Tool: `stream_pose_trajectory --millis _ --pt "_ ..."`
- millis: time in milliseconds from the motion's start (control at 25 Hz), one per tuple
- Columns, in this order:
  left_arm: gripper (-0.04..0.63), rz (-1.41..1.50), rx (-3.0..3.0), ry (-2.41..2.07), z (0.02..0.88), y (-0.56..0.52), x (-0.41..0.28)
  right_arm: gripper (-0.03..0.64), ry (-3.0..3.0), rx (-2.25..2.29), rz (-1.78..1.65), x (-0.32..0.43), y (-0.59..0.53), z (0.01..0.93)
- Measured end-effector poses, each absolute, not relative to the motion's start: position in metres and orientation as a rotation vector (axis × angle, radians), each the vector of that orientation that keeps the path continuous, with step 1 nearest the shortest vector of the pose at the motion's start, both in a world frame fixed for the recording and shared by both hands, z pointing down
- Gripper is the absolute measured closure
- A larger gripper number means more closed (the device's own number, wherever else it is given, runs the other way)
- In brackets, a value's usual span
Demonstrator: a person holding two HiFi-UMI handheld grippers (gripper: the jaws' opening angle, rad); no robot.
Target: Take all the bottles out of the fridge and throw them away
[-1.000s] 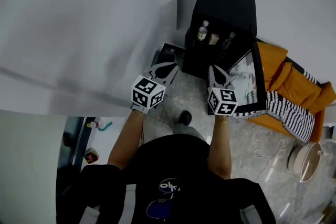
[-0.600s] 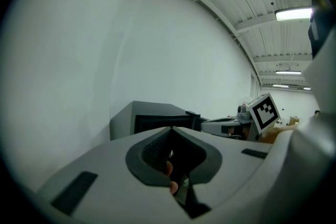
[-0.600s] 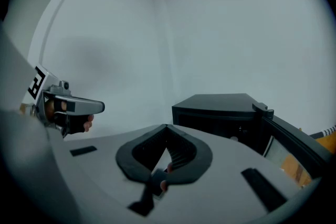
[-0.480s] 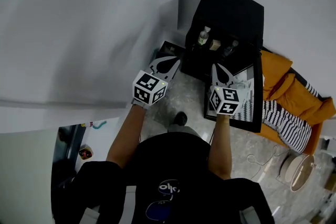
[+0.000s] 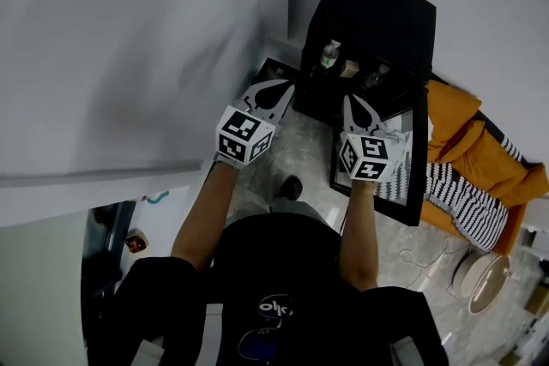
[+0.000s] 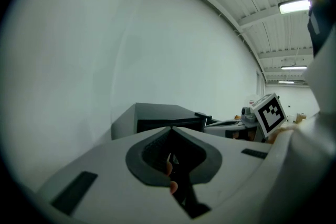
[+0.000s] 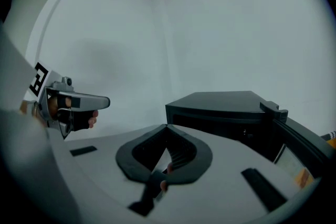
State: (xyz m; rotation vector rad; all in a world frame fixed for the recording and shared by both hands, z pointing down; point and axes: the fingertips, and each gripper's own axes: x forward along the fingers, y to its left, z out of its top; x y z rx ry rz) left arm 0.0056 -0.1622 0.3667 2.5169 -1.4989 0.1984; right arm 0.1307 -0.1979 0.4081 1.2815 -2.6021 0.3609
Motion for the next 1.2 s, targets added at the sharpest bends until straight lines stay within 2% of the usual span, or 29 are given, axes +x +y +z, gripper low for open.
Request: stream_pose_trajectory --millis 560,1200 --pt "0.594 0.184 2.552 -1.458 0.367 -0.205 0.004 0.617 -2.603 1.265 0.336 0.122 -0.220 0.417" --pt "0.594 0.207 2.673 -1.132 0.406 -0.221 -0.015 0.617 -2.497 1.466 0.377 0.089 -0.222 0.440"
